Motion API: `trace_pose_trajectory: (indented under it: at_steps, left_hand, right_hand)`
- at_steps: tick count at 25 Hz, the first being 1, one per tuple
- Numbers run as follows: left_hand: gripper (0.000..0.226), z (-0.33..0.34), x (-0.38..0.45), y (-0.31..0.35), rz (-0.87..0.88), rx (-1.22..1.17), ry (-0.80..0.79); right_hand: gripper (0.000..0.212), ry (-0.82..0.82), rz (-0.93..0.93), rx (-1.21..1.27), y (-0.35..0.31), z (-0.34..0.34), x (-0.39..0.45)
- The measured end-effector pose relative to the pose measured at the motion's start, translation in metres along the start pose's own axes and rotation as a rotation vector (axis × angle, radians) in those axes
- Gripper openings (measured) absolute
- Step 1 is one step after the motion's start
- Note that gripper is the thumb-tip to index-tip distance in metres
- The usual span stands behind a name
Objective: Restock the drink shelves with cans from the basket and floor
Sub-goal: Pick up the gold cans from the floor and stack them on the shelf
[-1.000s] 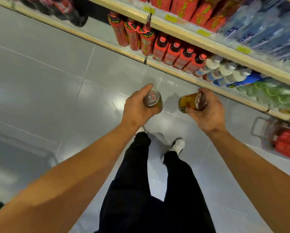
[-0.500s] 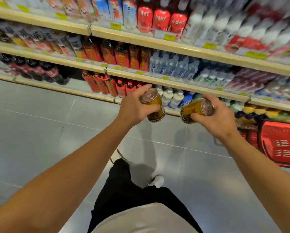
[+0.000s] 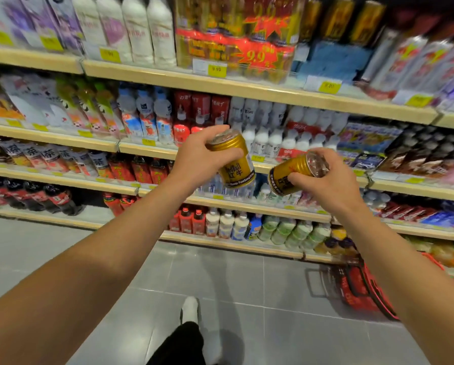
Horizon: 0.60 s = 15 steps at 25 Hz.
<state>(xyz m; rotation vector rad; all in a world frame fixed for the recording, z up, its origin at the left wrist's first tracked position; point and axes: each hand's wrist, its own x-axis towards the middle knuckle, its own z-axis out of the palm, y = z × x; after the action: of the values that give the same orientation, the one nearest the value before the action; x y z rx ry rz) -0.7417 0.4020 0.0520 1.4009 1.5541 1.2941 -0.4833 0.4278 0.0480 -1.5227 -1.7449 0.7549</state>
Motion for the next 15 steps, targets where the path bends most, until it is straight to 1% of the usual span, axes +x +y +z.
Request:
trace_pose_trajectory:
  at_steps: [5,10,13,15]
  left_hand:
    - [0.065,-0.002,0.058,0.04,0.069,-0.055,0.035]
    - [0.073,0.0,0.123,0.065,0.147,-0.054,0.039]
    - [0.071,0.005,0.16,0.074,0.201,-0.048,0.012]
    - [0.066,0.012,0.185,0.079,0.206,-0.057,-0.013]
  right_hand:
    - [0.07,0.093,-0.082,0.041,-0.034,-0.033,0.055]
    - [0.061,0.16,-0.144,0.081,-0.054,-0.052,0.115]
    - [0.063,0.209,-0.149,0.07,-0.06,-0.06,0.15]
    - [0.063,0.243,-0.143,0.08,-0.062,-0.065,0.173]
